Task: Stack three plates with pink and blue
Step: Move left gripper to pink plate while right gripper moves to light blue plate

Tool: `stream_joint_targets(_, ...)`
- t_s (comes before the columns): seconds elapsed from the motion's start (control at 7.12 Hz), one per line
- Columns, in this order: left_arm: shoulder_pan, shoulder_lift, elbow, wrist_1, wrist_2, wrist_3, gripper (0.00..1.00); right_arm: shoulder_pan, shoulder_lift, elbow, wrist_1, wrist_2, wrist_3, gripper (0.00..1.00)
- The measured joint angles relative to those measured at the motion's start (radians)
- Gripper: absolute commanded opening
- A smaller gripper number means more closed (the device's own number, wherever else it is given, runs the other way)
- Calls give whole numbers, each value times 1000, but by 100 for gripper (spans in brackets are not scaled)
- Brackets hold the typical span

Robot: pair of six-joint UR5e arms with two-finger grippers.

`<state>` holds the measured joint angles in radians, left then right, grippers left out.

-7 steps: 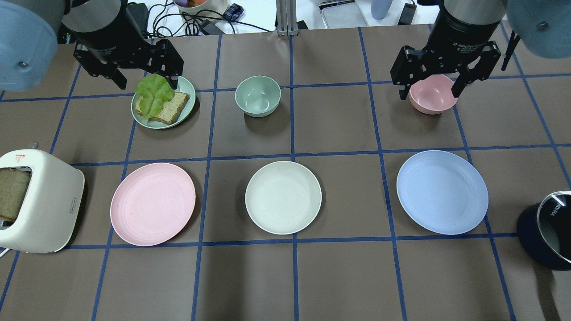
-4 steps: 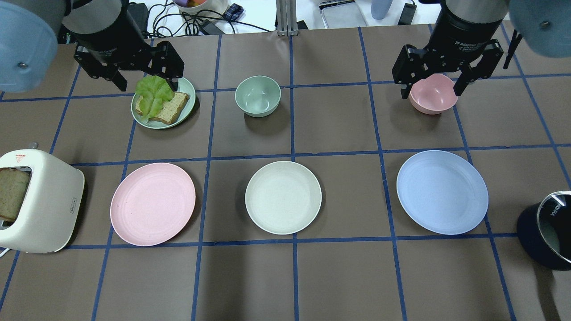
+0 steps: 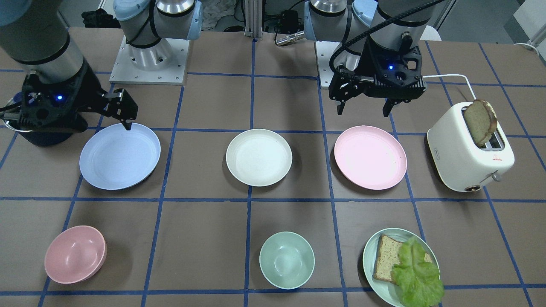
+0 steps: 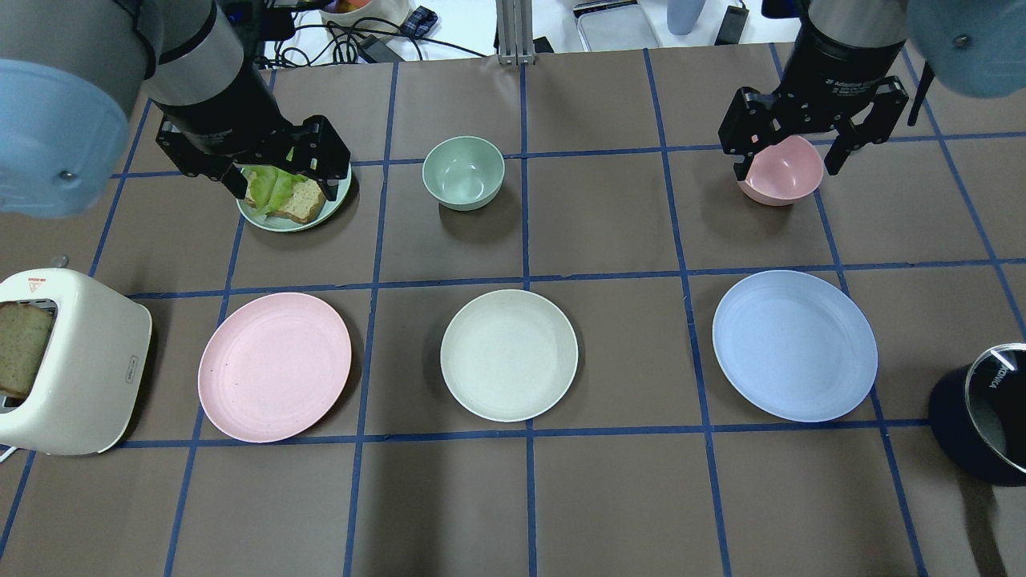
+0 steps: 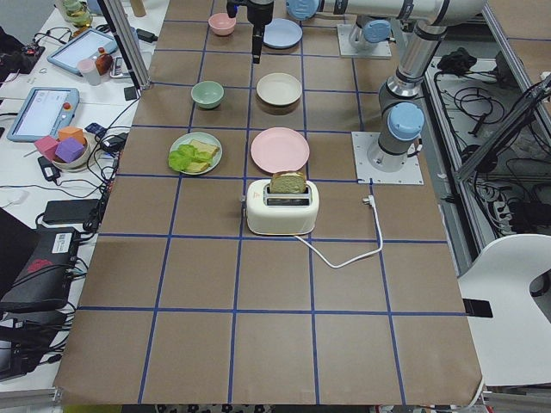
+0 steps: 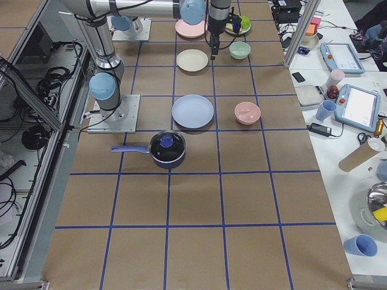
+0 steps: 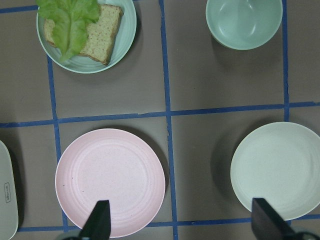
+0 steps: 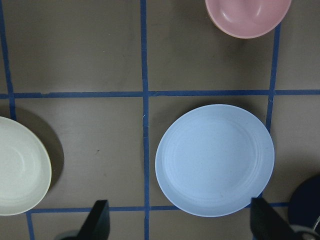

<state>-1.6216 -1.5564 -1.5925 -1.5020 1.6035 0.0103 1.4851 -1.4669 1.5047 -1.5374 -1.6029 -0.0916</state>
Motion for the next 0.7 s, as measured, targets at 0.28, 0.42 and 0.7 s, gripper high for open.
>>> stream_joint_targets(0.28, 7, 4, -20, 4, -7, 11, 100, -104, 66, 4, -42, 10, -116, 100)
stream_joint_targets(0.42, 11, 5, -24, 5, -7, 12, 100, -135, 101, 7, -70, 11, -184, 100)
stream_joint_targets(0.7, 13, 4, -26, 5, -8, 13, 100, -184, 145, 36, -116, 14, -303, 100)
